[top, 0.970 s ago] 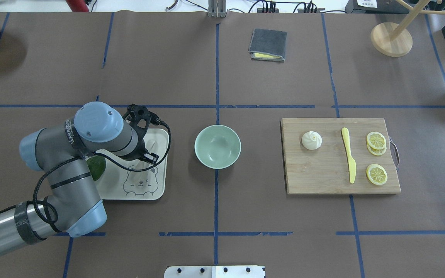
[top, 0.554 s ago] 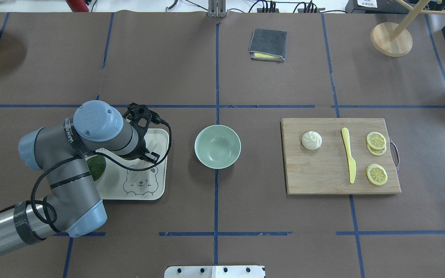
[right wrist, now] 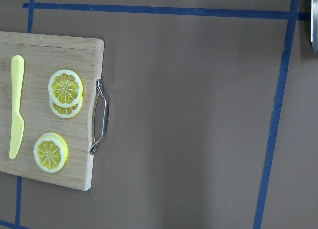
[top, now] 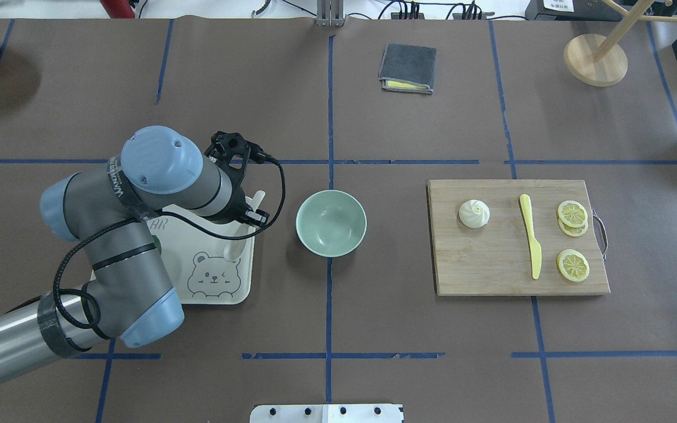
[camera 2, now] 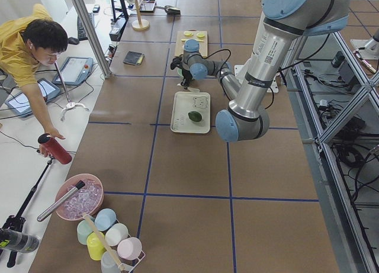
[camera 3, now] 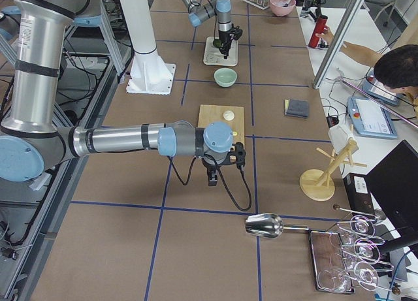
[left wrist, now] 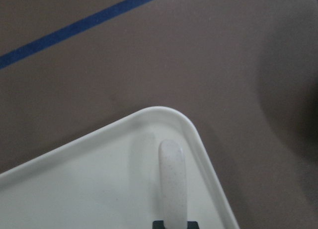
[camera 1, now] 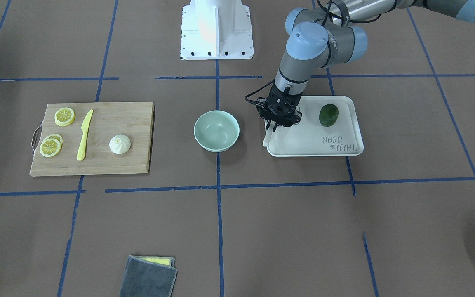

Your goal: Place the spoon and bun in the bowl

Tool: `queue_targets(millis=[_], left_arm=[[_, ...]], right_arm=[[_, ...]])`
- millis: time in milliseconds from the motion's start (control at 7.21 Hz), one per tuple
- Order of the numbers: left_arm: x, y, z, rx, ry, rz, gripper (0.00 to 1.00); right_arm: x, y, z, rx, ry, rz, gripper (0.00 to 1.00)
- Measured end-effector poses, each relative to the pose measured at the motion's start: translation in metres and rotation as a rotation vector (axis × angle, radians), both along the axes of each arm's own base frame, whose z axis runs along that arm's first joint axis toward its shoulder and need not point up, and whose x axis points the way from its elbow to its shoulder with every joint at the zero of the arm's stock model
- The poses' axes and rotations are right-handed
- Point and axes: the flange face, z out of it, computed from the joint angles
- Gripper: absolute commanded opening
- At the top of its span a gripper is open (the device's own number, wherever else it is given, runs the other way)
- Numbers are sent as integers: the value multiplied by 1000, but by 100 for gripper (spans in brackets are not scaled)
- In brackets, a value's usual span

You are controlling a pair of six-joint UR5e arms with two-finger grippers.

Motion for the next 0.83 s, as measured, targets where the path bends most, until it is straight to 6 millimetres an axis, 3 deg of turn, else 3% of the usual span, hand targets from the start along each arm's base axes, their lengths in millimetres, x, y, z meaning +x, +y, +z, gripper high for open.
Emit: queue_targets(millis=[139, 416, 832], left_arm=[[5, -3, -30, -52, 62, -55, 0], [30, -13, -65, -266, 198, -207, 0], [64, -15, -73, -407, 231, -319, 0]], right_arm=[[0, 0, 0, 0, 0, 0, 100], [0, 0, 0, 2, 0, -1, 100], [0, 0, 0, 2, 0, -1, 100]])
